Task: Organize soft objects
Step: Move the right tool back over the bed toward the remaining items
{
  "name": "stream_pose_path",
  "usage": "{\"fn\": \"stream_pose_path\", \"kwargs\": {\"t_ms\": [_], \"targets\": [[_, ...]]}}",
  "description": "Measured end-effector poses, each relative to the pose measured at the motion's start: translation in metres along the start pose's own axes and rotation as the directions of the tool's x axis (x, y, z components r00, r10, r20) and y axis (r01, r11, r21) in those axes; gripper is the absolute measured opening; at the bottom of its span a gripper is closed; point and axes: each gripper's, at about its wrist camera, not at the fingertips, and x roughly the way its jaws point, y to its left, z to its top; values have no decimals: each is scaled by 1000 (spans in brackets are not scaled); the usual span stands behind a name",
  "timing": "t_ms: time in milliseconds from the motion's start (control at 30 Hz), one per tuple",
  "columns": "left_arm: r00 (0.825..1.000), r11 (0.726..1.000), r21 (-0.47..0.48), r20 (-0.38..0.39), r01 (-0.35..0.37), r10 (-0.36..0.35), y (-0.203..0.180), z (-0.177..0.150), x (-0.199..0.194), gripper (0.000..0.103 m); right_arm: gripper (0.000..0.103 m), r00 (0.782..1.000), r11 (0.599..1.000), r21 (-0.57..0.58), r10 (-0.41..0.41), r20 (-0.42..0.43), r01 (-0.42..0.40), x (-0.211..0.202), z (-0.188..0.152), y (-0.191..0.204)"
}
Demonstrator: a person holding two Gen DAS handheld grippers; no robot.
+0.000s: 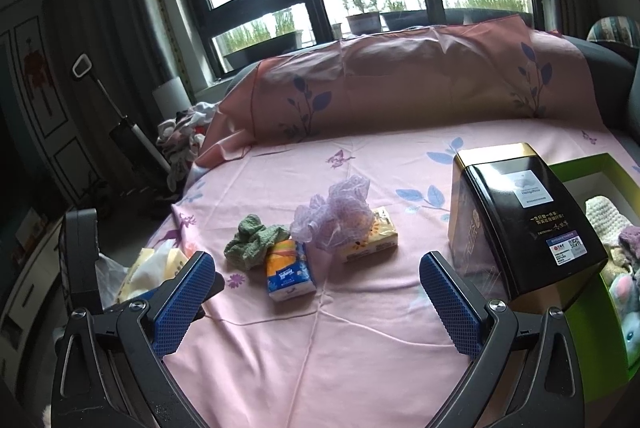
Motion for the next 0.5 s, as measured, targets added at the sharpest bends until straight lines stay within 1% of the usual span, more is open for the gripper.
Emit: {"fn": "stream_pose_path", "kwargs": {"t_ms": [100,300,400,500], "targets": [[1000,1000,-12,2,4,-4,3,1,-1,102,102,1000,1000,3,3,-3,-3,1,0,0],[998,999,-47,59,18,-15,11,2,-12,102,102,1000,1000,-16,-2,-23,2,10,-4,6],[998,997,-75,68,12,-7,19,4,-14,102,102,1000,1000,-2,-4,-26,4,14,-6,5],[997,994,-110,77,16,-8,26,4,-16,101,102,998,998,41,47,-49,-45,21,-5,2]]}}
